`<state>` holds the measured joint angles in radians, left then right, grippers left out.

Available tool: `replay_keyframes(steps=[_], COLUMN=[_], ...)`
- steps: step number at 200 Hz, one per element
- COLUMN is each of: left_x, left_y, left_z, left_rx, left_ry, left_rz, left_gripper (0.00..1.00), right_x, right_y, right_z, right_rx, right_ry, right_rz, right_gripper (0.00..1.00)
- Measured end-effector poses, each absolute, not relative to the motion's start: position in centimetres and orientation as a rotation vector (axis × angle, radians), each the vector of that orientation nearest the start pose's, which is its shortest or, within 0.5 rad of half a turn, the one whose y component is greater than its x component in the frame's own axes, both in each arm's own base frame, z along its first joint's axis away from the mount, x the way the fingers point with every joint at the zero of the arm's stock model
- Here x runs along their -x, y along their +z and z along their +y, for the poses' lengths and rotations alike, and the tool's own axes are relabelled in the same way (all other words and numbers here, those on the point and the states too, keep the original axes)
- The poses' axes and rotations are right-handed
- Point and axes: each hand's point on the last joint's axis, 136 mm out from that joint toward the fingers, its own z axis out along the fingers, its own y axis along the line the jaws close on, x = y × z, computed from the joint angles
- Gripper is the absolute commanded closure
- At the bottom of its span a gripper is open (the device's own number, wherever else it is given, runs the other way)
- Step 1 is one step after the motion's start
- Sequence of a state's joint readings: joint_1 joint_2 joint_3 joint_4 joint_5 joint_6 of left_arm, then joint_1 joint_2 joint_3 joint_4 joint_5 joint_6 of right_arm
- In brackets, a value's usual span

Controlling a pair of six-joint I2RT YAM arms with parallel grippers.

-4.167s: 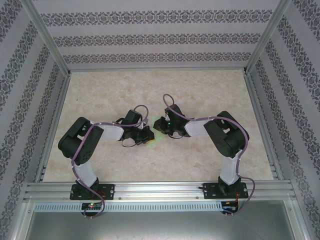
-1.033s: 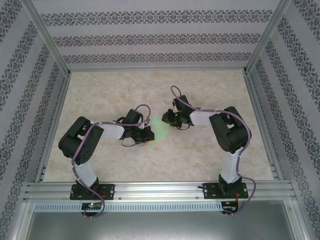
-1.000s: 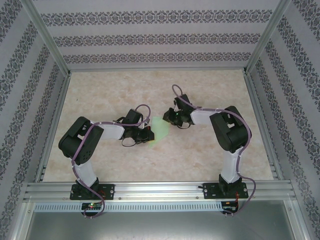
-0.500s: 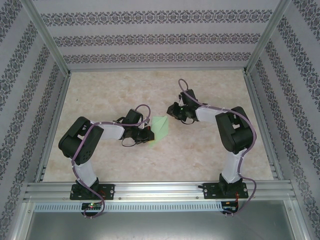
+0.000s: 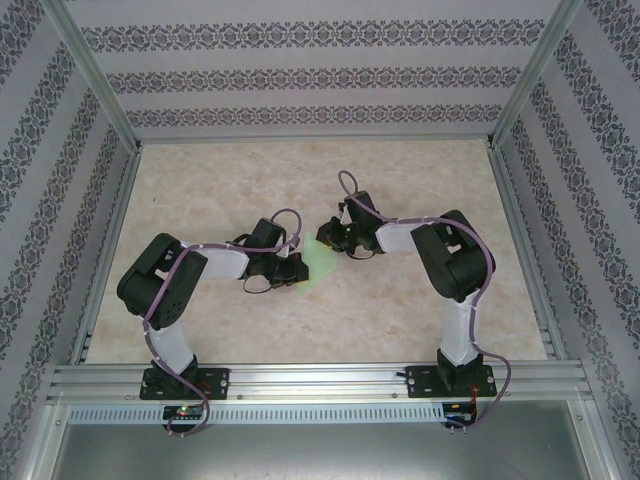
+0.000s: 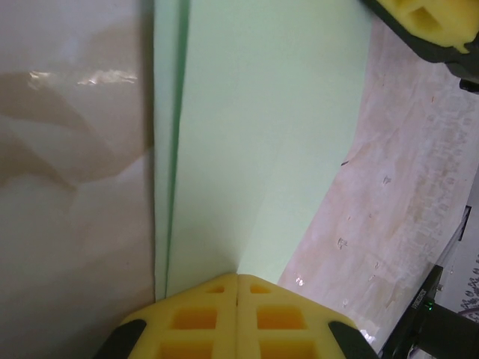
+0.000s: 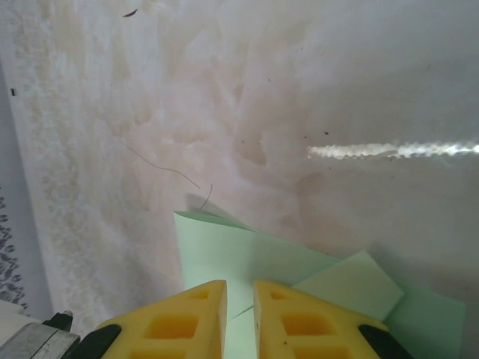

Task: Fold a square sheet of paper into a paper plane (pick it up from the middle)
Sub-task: Fourth fold the wing at the center of the table.

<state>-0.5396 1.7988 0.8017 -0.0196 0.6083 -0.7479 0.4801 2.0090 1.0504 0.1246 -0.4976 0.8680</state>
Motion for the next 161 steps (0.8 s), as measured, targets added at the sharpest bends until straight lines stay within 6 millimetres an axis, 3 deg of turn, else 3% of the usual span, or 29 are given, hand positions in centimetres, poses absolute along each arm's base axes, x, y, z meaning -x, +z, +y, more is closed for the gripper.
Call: replay_keyframes(steps=[46,101,128,161], left_x=[-27.2,-27.2,-27.2,-27.2], left_y=[1.5,1.5,1.5,1.5], left_z=[-27.8,-27.8,-27.8,-27.8], left_rx=[0.029,0.028,0.028,0.028], left_ry=[-1.187,-1.187,-1.187,-1.187], left_rz=[2.827,2.827,2.827,2.827], left_gripper=[0.99,0.99,0.99,0.99], right_x=[-39.2,-43.8,-42.9,-40.6], right_y=[2.2,2.5,2.9,6.3], right_z=[28.3,23.1,23.4,26.0], right_rx=[-0.289,-0.418,-0.384,-0.266], right_ry=[1.245,1.067,1.035,1.069], right_rz=[2.629,2.566,2.585,2.558], right_gripper=[0.81,0.81,0.80,0.81])
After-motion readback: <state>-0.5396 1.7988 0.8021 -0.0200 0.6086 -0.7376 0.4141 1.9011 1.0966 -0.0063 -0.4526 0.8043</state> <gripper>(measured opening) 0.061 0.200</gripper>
